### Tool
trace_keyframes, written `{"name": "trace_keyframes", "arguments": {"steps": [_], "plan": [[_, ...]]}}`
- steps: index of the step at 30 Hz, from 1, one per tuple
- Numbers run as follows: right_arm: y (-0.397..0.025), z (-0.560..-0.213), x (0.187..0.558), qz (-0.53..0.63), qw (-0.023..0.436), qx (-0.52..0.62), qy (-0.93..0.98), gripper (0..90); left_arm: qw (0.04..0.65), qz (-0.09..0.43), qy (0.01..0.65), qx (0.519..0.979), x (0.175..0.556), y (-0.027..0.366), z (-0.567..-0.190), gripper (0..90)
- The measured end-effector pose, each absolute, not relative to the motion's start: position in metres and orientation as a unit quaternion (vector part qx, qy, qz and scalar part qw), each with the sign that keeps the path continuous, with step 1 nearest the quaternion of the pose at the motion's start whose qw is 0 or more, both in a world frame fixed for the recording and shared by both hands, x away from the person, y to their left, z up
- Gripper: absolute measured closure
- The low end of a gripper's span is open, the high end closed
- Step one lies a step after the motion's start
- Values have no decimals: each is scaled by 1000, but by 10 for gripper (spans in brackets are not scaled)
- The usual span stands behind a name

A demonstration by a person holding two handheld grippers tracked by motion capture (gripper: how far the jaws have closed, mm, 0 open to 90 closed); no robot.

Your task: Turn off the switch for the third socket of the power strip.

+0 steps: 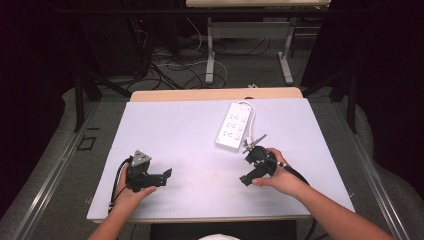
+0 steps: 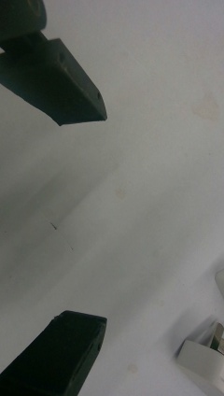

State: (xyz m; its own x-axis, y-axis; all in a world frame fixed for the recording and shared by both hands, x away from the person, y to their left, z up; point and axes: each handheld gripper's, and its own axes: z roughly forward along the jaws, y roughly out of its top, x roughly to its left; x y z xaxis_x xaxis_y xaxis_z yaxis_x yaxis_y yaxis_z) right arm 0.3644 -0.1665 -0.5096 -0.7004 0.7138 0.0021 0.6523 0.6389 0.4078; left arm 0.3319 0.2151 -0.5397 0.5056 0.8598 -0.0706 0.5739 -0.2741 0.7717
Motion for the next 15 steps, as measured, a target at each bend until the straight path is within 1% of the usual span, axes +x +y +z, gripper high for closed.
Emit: {"name": "trace_keyframes", "arguments": {"steps": [2,6,10,11,14,15], "plan": [[-165,-508,366,195,73,384,900,22,387,185,462,776,332,215,-540,58],[-164,-506,371,191,83,388,898,22,387,185,462,777,332,215,-540,58],[-163,-500,377,196,76,395,895,24,388,185,460,777,332,215,-540,59],[-164,-498,380,192,81,390,897,24,388,185,460,777,332,215,-540,59],[-163,-494,382,200,74,399,892,25,387,185,462,776,332,215,-540,61],[-163,-490,385,200,80,399,891,27,387,185,462,776,332,215,-540,61]]}}
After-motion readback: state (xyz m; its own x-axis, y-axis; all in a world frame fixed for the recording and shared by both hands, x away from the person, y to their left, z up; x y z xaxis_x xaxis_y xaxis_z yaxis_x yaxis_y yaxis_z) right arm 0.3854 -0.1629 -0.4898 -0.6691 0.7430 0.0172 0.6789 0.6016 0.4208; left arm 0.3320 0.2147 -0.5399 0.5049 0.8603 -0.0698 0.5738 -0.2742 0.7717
